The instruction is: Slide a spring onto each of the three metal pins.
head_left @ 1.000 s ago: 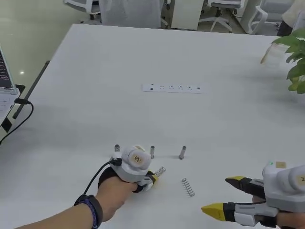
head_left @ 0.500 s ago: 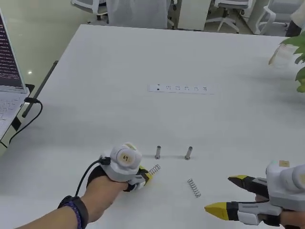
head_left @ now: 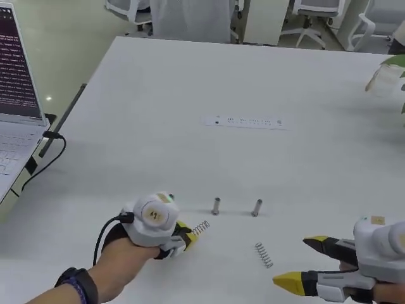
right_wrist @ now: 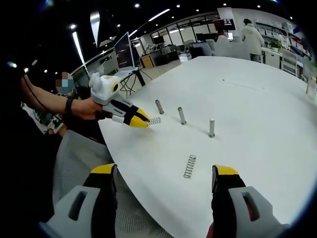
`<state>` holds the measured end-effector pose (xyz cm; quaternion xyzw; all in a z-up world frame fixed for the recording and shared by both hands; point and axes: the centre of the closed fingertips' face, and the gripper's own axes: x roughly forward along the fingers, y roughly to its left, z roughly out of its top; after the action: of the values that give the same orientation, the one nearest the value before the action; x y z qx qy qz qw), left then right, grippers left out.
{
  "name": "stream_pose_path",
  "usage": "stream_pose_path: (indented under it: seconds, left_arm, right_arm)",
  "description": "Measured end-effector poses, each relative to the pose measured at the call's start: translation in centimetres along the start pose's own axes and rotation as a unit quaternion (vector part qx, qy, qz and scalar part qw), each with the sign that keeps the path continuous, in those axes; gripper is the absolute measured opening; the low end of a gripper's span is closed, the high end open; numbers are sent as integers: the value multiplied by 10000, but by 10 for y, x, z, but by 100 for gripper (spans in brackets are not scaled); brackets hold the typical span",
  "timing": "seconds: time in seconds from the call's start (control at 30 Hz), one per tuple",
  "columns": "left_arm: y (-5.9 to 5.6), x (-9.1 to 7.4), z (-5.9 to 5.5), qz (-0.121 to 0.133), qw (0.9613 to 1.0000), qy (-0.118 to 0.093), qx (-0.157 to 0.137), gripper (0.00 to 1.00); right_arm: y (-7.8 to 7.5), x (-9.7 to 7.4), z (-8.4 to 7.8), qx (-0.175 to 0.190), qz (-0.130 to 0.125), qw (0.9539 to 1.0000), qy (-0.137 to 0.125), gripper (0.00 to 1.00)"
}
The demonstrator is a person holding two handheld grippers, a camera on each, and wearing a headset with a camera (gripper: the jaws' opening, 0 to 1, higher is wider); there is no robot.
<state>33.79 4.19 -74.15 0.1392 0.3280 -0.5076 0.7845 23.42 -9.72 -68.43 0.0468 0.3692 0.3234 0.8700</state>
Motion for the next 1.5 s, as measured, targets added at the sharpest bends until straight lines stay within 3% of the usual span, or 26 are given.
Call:
stream_pose_path:
  seconds: [0.33, 0.63, 1.5]
  left_arm:
    - [-7, -12, 8, -80, 9998, -127, 112, 2]
    - [-16, -19, 26, -195, 9990, -304, 274, 2]
    - [-52, -21, 55, -589, 9946, -514, 687, 2]
  right_arm:
    - [3, 6, 3, -71, 90, 9999, 29, 78]
    - [4, 9, 8, -153, 147, 9998, 34, 78]
    - [8, 23, 30, -480, 454, 9978, 13, 69]
